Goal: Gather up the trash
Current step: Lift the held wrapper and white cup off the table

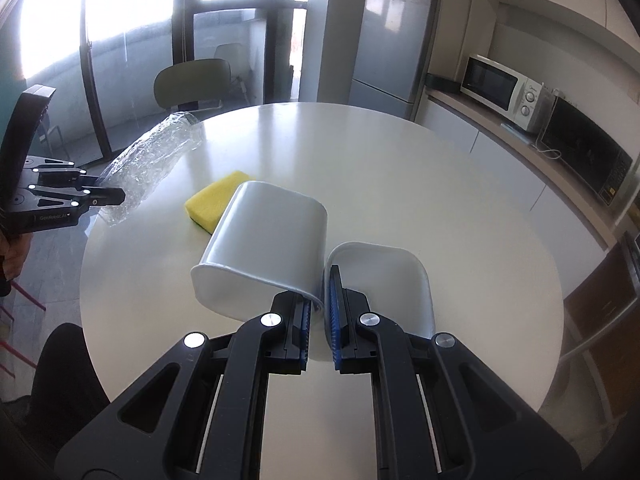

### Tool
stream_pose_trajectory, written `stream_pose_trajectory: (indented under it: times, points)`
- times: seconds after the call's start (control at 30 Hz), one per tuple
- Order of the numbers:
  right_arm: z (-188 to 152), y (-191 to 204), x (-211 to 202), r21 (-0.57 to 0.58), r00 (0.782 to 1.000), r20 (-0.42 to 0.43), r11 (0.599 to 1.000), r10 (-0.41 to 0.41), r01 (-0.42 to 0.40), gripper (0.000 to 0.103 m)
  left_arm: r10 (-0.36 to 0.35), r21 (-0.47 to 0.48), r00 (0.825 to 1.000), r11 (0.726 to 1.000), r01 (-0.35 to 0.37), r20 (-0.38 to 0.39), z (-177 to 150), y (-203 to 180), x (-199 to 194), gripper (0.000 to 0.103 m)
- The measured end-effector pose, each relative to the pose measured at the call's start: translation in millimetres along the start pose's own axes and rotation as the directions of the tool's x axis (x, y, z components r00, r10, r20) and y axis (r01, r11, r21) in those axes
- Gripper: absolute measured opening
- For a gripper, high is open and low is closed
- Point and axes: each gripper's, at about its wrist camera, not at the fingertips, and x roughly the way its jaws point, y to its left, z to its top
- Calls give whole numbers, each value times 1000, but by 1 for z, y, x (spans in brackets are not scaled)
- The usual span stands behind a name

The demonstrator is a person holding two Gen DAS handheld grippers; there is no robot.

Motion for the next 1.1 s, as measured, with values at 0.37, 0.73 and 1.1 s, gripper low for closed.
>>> stream_pose_trajectory:
  times: [0.37, 0.73, 1.1]
  points:
    - [-12, 8, 24, -48, 997, -70, 998, -32, 29, 8, -20, -20, 999, 1000, 19, -46, -21, 1, 20, 21]
    - [-23, 12, 36, -57, 994, -99, 997, -53, 47, 9, -41, -36, 997, 999, 38, -63, -26, 0, 30, 22]
    - [-23, 17, 20, -75, 995, -79, 996, -59, 53, 10, -48, -32, 997, 998, 46, -57, -28, 1, 27, 22]
